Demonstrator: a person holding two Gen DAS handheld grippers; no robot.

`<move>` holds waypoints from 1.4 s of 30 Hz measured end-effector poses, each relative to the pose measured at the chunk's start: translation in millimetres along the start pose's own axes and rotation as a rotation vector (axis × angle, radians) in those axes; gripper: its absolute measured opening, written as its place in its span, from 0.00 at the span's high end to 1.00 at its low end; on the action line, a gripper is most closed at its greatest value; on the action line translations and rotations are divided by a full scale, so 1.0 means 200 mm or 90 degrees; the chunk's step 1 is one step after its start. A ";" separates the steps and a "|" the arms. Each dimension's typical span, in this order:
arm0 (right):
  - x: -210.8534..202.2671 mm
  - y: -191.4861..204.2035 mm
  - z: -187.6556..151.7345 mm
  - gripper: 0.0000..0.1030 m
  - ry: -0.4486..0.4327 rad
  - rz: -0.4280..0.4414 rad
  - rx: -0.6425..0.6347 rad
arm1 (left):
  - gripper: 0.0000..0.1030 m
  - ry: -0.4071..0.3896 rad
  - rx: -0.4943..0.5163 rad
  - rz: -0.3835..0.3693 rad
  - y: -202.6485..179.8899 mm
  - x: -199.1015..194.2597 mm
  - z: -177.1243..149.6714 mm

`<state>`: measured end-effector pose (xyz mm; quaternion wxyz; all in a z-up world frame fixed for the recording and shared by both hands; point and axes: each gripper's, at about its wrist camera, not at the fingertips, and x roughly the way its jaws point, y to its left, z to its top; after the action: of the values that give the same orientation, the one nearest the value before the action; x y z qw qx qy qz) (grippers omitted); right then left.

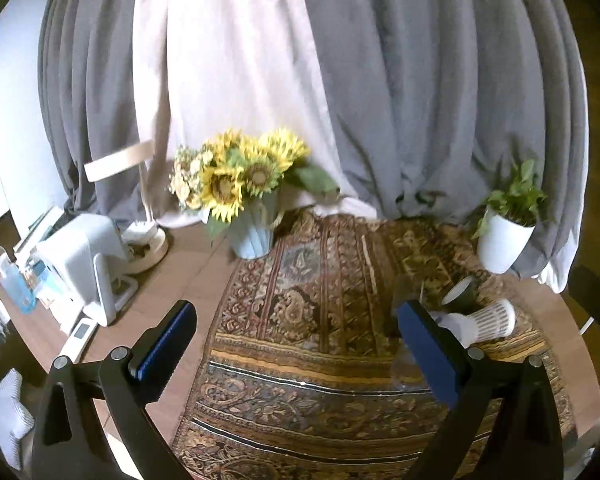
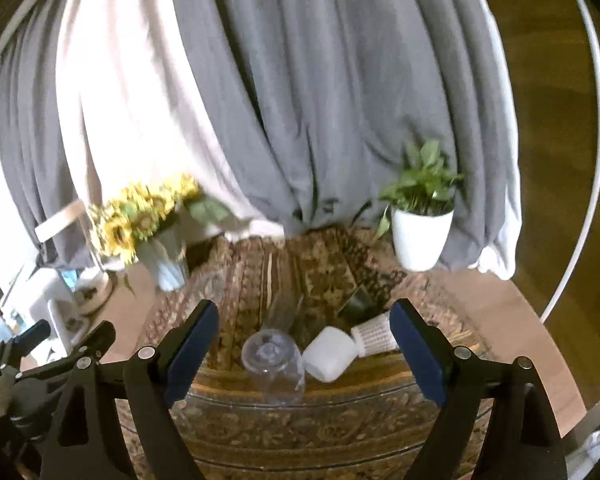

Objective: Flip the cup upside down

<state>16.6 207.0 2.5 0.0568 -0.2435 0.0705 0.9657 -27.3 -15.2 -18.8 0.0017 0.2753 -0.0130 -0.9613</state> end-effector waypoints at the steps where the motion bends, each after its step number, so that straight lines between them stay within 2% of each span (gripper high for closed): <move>1: -0.03 -0.01 0.00 0.15 -0.008 -0.001 0.001 | 0.00 -0.007 0.002 0.000 -0.01 -0.02 0.00; 8: -0.19 -0.05 -0.02 0.15 -0.053 -0.012 -0.008 | 0.00 -0.067 0.024 0.003 -0.07 -0.18 -0.01; 19: -0.34 -0.10 -0.04 0.15 -0.086 -0.027 -0.014 | 0.00 -0.111 0.032 0.013 -0.10 -0.31 -0.02; 42: -0.37 -0.10 -0.05 0.15 -0.096 -0.024 -0.024 | 0.00 -0.120 0.041 0.024 -0.12 -0.34 -0.03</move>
<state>88.4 219.5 26.9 0.0753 -0.1724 0.0436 0.9812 33.2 8.5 11.8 0.0095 0.1834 -0.0488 -0.9818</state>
